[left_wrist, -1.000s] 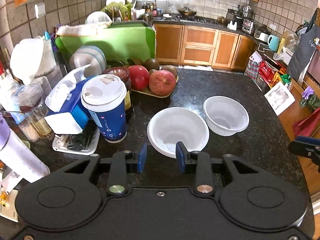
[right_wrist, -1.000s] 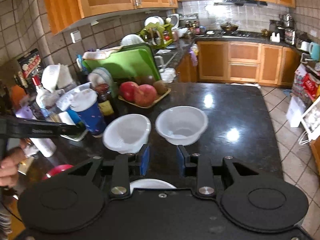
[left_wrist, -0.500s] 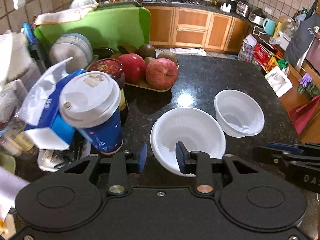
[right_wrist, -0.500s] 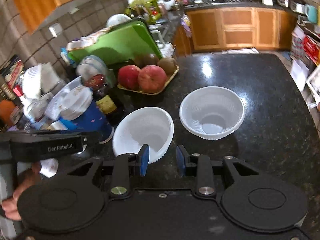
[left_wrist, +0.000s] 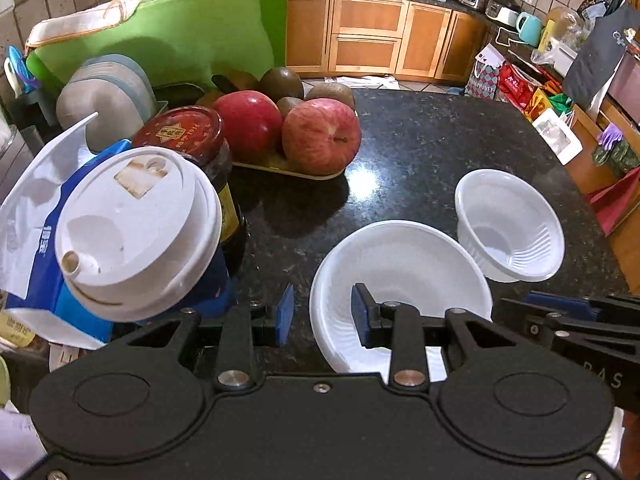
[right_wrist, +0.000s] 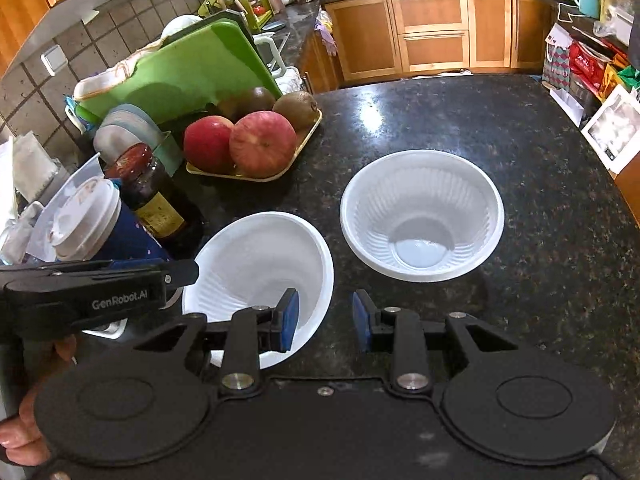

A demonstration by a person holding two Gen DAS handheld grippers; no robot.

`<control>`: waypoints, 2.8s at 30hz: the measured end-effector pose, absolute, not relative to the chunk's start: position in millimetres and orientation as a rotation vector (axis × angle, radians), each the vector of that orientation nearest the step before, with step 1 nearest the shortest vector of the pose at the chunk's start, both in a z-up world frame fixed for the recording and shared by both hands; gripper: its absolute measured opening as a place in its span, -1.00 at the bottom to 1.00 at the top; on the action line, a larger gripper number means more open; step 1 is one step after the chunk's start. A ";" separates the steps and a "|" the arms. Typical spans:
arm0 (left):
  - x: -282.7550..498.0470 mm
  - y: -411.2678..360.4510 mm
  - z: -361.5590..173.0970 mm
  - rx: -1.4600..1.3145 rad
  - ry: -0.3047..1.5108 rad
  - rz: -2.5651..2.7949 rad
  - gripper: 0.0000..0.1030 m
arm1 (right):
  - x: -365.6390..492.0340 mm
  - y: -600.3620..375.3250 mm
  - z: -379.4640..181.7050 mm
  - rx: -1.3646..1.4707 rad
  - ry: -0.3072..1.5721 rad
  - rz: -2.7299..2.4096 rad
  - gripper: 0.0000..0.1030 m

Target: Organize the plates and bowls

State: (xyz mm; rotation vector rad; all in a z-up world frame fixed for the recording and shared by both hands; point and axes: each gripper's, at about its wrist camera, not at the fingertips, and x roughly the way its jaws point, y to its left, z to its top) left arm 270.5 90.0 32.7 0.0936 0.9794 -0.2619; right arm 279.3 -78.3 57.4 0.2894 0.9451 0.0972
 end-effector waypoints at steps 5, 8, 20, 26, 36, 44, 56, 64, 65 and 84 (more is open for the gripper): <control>276.9 88.7 27.8 0.092 0.995 -0.262 -0.18 | 288.5 -71.1 52.5 0.279 0.962 0.101 -0.38; 279.5 87.9 27.1 0.090 1.002 -0.262 -0.18 | 293.0 -67.9 49.1 0.270 0.972 0.103 -0.38; 284.3 84.4 30.1 0.114 0.998 -0.302 -0.18 | 296.9 -67.3 46.7 0.252 0.977 0.103 -0.38; 285.4 82.6 28.9 0.135 0.998 -0.327 -0.18 | 296.1 -70.7 46.1 0.257 0.976 0.086 -0.38; 287.3 81.3 16.9 0.177 1.014 -0.346 -0.18 | 297.8 -68.3 40.1 0.249 0.987 0.079 -0.38; 289.8 77.9 9.5 0.186 1.024 -0.338 -0.30 | 302.6 -63.9 33.3 0.227 1.004 0.092 -0.55; 288.7 74.9 12.3 0.203 1.012 -0.328 -0.63 | 301.9 -61.0 36.3 0.178 0.981 0.087 -0.70; 279.1 72.0 31.7 0.205 0.980 -0.312 -0.62 | 293.3 -62.7 55.6 0.168 0.949 0.088 -0.70; 277.5 72.4 34.6 0.198 0.977 -0.311 -0.62 | 291.2 -62.5 58.8 0.164 0.944 0.089 -0.70; 198.0 47.2 88.9 0.170 0.921 -0.343 -0.62 | 195.5 -101.3 126.3 0.108 0.827 0.133 -0.70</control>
